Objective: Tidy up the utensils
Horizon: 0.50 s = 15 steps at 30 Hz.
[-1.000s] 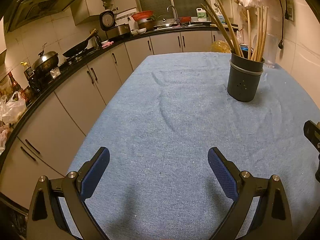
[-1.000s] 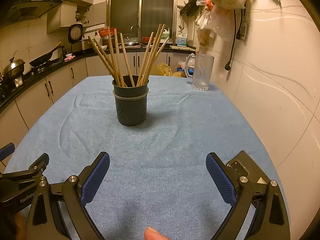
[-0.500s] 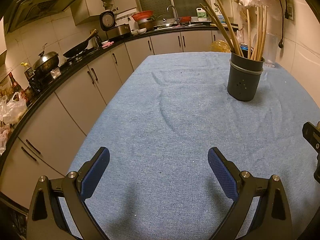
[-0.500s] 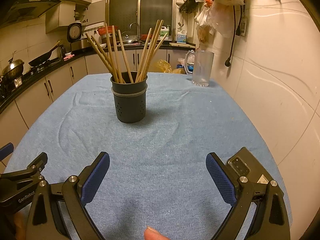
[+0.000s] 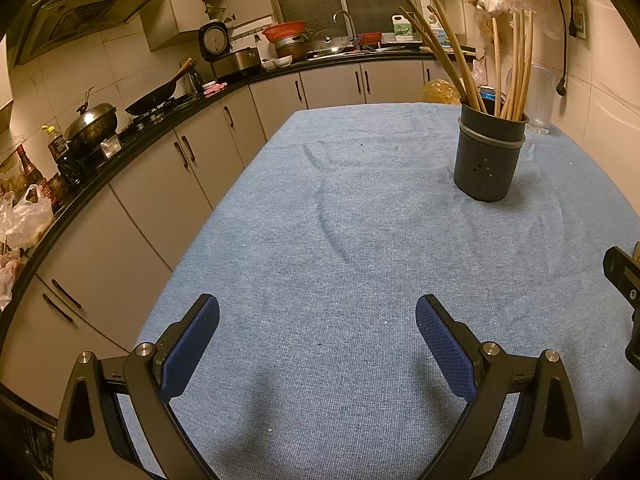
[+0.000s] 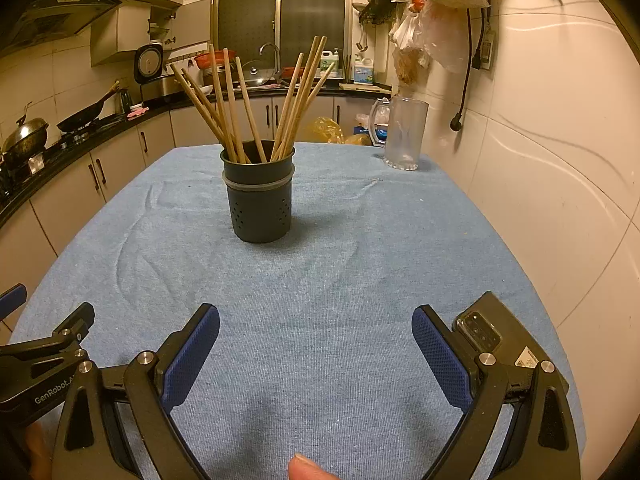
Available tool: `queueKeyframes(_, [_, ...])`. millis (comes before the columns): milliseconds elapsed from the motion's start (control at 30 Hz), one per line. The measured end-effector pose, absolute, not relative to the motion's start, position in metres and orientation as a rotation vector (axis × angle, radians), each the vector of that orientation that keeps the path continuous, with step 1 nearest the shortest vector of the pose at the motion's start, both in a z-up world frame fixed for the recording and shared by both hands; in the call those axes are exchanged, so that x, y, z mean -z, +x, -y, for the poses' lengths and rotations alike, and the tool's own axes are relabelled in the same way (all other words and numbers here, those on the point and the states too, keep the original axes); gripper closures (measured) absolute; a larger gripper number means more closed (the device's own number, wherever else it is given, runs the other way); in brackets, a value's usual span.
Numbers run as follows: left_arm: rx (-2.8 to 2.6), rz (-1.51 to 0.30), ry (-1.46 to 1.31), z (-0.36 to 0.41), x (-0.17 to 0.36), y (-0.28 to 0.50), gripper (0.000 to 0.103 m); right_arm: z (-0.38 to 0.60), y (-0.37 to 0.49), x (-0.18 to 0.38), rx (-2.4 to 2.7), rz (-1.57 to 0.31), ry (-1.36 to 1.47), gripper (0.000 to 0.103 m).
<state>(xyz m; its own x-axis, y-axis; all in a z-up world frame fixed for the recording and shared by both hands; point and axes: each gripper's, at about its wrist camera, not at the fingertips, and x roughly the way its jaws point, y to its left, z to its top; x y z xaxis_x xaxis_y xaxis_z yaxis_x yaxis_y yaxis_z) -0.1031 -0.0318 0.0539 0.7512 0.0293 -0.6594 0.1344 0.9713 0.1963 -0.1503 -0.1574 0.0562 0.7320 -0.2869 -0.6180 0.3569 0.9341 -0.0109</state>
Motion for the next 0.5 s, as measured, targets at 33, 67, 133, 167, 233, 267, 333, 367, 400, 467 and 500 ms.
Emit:
queueKeyframes(33, [0.054,-0.722,0.239,0.032,-0.054,-0.102,0.005,0.158,-0.15,-0.056,0.354,-0.662,0.112,0.004])
queueKeyframes(67, [0.051,-0.727,0.236,0.031,-0.053,-0.101,0.005,0.159,-0.15,-0.055,0.355,-0.664,0.114,0.004])
queueKeyframes(133, [0.051,-0.738,0.229,0.029,-0.052,-0.098,0.005,0.163,-0.149,-0.054,0.365,-0.667,0.122,0.004])
queueKeyframes(167, [0.046,-0.742,0.225,0.028,-0.051,-0.097,0.005,0.165,-0.149,-0.053,0.37,-0.67,0.128,0.004])
queueKeyframes(233, [0.046,-0.746,0.22,0.026,-0.051,-0.095,0.005,0.168,-0.147,-0.051,0.373,-0.678,0.137,0.004])
queueKeyframes(267, [0.046,-0.747,0.221,0.027,-0.051,-0.095,0.005,0.168,-0.147,-0.05,0.371,-0.682,0.139,0.004])
queueKeyframes(333, [0.051,-0.743,0.224,0.027,-0.051,-0.095,0.005,0.169,-0.146,-0.049,0.37,-0.682,0.134,0.004])
queueKeyframes(367, [0.053,-0.741,0.228,0.027,-0.051,-0.095,0.005,0.168,-0.146,-0.049,0.369,-0.68,0.131,0.004])
queueKeyframes(400, [0.056,-0.739,0.229,0.028,-0.052,-0.096,0.005,0.167,-0.147,-0.05,0.368,-0.676,0.128,0.004])
queueKeyframes(467, [0.065,-0.735,0.23,0.029,-0.053,-0.097,0.005,0.167,-0.147,-0.051,0.369,-0.672,0.124,0.004])
queueKeyframes(500, [0.068,-0.731,0.231,0.03,-0.054,-0.098,0.005,0.166,-0.147,-0.051,0.369,-0.671,0.124,0.004])
